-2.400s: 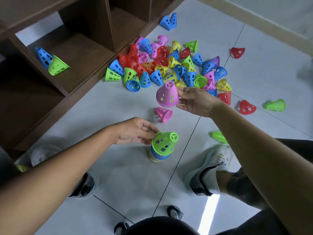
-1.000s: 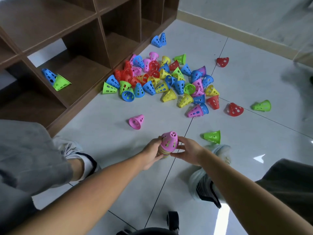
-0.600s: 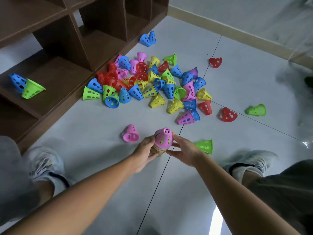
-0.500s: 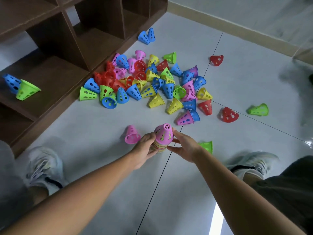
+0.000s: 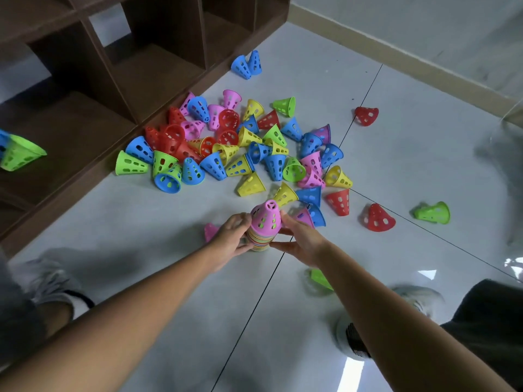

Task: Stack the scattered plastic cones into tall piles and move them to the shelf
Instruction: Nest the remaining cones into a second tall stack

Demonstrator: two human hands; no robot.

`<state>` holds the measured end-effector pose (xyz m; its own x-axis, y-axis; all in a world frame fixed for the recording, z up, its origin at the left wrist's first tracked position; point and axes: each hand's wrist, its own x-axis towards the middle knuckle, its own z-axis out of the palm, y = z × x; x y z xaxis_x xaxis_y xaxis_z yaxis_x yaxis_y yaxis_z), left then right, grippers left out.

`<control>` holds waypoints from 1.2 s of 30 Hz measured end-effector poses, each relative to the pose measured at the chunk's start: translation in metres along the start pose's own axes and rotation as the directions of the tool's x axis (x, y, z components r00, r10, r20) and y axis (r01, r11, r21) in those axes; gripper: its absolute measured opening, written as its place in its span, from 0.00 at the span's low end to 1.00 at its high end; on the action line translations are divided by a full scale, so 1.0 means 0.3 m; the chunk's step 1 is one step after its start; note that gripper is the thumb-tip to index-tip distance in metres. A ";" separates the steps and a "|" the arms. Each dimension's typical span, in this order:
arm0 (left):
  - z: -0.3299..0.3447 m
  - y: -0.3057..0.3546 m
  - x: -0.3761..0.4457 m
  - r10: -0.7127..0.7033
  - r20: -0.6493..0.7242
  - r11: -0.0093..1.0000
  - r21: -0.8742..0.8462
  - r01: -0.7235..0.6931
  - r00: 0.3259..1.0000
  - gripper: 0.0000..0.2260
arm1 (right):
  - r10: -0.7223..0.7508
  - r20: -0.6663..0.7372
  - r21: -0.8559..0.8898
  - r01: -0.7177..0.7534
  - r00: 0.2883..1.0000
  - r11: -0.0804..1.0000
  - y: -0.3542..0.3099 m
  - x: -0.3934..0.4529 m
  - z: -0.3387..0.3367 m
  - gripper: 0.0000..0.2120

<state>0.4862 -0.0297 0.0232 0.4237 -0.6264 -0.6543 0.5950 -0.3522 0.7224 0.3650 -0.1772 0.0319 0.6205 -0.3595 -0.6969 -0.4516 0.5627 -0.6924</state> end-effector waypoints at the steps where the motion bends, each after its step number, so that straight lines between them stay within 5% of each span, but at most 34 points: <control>1: 0.000 0.003 0.004 -0.001 -0.014 1.000 0.026 0.001 1.000 0.19 | 0.026 0.010 -0.026 -0.026 1.000 0.999 -0.011 0.010 -0.013 0.20; 4: -0.015 0.010 0.008 -0.023 -0.042 0.989 0.143 0.029 0.999 0.23 | 0.067 0.012 -0.209 -0.063 0.998 0.976 -0.050 0.020 -0.060 0.25; 7: -0.030 0.010 -0.002 -0.043 -0.062 0.966 0.254 0.057 0.997 0.23 | -0.137 -0.206 -0.411 0.041 0.969 0.911 -0.085 0.029 -0.098 0.22; 11: -0.053 -0.021 -0.007 -0.097 -0.155 0.927 0.346 0.146 0.983 0.22 | -0.493 -0.269 -0.817 0.074 0.827 0.572 -0.073 0.082 -0.190 0.12; 19: -0.137 -0.123 -0.014 -0.021 -0.412 0.830 0.501 0.246 0.911 0.30 | -0.300 -0.217 -0.901 -0.072 0.929 0.428 -0.053 0.108 -0.231 0.18; 25: -0.195 -0.168 -0.056 0.086 -0.433 0.775 0.595 0.213 0.897 0.29 | -0.254 -0.209 -0.873 -0.063 0.944 0.484 -0.045 0.098 -0.221 0.17; 36: -0.296 -0.155 -0.105 0.267 -0.586 0.616 0.715 0.332 0.765 0.21 | -0.298 -0.298 -0.469 0.133 0.907 0.873 -0.118 0.050 -0.203 0.09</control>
<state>0.5060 0.0681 -0.0097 0.8832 -0.1663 -0.4385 0.0189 -0.9216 0.3876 0.3513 -0.2478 0.0345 0.5059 -0.7159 -0.4813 -0.6127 0.0945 -0.7846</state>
